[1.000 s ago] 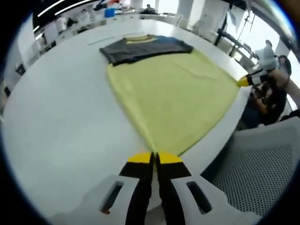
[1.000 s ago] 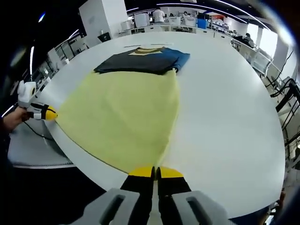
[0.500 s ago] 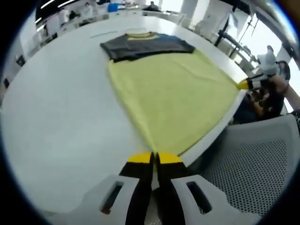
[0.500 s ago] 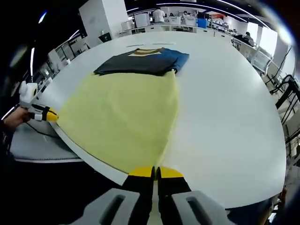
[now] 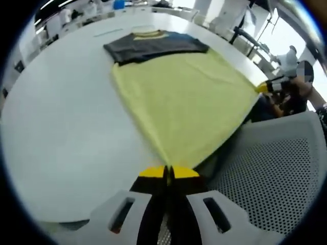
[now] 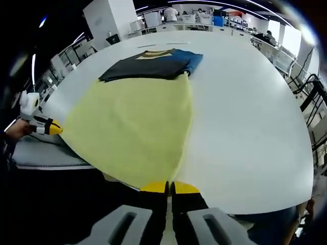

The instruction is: Fold the garment on the visible template until the final outline fits inside the template.

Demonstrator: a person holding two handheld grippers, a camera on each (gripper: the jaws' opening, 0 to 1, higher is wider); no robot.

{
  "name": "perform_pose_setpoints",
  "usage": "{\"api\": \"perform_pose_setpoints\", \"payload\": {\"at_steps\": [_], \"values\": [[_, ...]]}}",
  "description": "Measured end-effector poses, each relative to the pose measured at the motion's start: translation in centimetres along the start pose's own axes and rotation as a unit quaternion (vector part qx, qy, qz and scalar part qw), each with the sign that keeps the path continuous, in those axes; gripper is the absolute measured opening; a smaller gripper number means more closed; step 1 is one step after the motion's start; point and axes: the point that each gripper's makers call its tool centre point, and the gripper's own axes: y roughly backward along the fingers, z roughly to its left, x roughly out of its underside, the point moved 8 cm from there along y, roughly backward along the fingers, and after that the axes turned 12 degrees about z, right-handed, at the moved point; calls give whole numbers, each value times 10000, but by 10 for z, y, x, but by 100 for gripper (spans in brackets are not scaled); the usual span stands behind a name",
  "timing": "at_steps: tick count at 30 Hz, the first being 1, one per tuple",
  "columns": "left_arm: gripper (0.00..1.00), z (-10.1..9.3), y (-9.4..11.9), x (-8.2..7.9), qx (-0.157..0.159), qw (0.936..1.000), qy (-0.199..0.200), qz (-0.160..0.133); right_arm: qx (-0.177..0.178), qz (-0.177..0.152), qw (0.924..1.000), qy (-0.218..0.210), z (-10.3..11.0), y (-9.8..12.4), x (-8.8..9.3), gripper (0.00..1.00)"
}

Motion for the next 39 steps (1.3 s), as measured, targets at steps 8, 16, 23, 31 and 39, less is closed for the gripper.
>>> {"api": "perform_pose_setpoints", "payload": {"at_steps": [8, 16, 23, 31, 39], "values": [[0, -4, 6, 6, 50, 10000, -38, 43, 0, 145, 9998, 144, 3, 2, 6, 0], [0, -6, 15, 7, 134, 9998, 147, -64, 3, 59, 9999, 98, 5, 12, 9, 0], [0, -9, 32, 2, 180, 9995, 201, -175, 66, -3, 9998, 189, 8, 30, 3, 0], [0, -13, 54, -3, 275, 9988, 237, -314, 91, -171, 9998, 30, 9, 52, 0, 0], [0, -11, 67, -5, 373, 9981, 355, -349, 3, -309, 9995, 10, 12, 69, -5, 0]]}}
